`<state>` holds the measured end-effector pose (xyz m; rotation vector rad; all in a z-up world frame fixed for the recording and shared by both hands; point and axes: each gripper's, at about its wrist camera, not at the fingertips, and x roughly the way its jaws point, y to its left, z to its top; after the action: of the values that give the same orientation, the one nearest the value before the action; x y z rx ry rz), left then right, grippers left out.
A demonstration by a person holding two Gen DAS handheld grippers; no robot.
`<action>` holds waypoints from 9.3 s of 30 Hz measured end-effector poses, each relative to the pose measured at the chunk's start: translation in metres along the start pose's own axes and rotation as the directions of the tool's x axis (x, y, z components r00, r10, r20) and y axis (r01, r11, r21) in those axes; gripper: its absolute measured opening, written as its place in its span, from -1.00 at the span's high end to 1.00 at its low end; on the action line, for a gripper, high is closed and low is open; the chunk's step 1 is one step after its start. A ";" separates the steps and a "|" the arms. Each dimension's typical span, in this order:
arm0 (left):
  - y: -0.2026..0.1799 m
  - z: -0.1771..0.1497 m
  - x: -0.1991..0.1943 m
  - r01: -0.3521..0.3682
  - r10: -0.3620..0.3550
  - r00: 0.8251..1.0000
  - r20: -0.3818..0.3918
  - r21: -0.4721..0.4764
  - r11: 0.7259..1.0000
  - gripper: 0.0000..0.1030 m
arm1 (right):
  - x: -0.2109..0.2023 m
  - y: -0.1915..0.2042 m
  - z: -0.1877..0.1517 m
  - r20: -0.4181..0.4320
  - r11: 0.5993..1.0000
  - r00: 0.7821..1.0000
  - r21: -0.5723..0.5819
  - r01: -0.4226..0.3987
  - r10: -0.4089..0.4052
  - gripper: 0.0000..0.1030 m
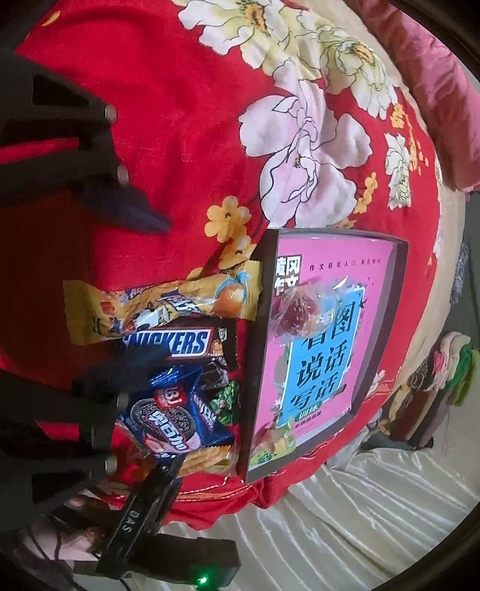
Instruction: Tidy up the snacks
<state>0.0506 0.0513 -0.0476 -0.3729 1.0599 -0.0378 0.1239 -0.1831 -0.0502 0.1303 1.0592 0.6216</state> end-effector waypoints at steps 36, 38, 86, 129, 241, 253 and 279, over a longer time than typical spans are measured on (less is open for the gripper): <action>-0.022 0.027 -0.031 0.066 -0.064 0.995 0.077 -0.022 0.998 0.78 | -0.050 0.016 0.061 0.206 0.999 0.978 -0.044 0.029 -0.019 0.20; -0.024 0.031 -0.030 0.071 -0.069 0.994 0.082 -0.020 0.997 0.78 | -0.051 0.015 0.066 0.215 0.998 0.976 -0.046 0.033 -0.022 0.20; 0.021 0.111 0.015 0.116 -0.110 0.987 0.121 -0.047 0.992 0.78 | -0.036 0.018 0.111 0.244 0.987 0.957 -0.004 0.159 -0.154 0.20; -0.002 0.101 0.049 0.093 -0.094 0.995 0.038 0.043 0.995 0.77 | 0.042 0.033 0.101 0.097 0.979 0.975 -0.034 0.202 -0.198 0.19; -0.029 0.063 -0.035 -0.024 -0.004 0.980 0.201 0.134 0.991 -0.52 | -0.046 0.049 0.062 0.241 0.946 0.930 -0.103 0.308 -0.276 -0.51; -0.035 0.042 -0.046 -0.043 0.018 0.980 0.198 0.121 0.992 -0.52 | -0.065 0.046 0.043 0.249 0.946 0.930 -0.110 0.305 -0.271 -0.61; -0.025 0.004 0.004 -0.110 0.109 0.994 0.010 0.087 0.990 -0.52 | -0.021 0.014 0.010 0.124 0.937 0.937 -0.087 0.339 -0.328 -0.56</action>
<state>0.0594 0.0282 -0.0419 -0.2351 1.0684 0.0145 0.1197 -0.1809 -0.0228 -0.1090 0.9140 0.3570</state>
